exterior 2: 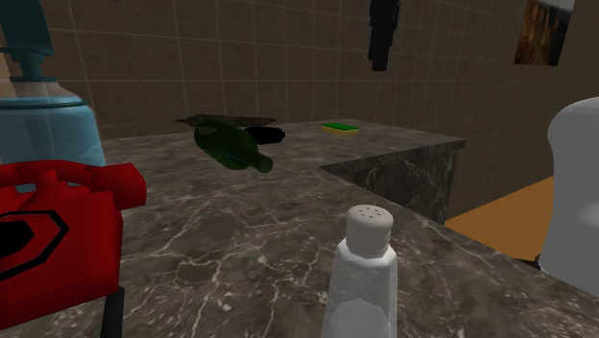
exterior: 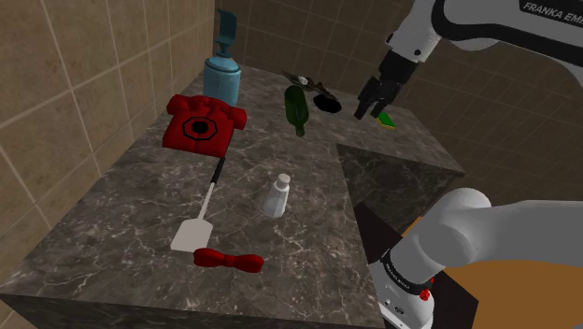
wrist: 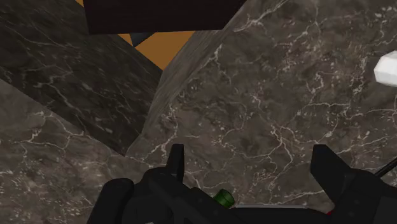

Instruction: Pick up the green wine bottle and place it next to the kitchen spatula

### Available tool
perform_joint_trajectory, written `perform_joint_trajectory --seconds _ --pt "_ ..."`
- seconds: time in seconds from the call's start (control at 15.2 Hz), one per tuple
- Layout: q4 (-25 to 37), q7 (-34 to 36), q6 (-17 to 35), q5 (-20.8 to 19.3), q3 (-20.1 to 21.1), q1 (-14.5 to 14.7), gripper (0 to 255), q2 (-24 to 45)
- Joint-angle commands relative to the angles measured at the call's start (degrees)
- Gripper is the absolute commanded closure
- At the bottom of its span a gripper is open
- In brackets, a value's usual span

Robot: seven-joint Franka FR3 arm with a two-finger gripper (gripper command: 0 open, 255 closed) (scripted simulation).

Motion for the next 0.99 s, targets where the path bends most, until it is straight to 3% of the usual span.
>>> perform_joint_trajectory --seconds 0.0,0.53,0.92 --pt "0.0 0.0 0.0 0.0 0.0 0.0 0 0.0" --pt "-3.7 16.2 20.2 -0.4 8.2 -4.1 0 10.3" --pt "-1.7 30.2 33.0 -4.8 14.2 -9.1 0 21.6"
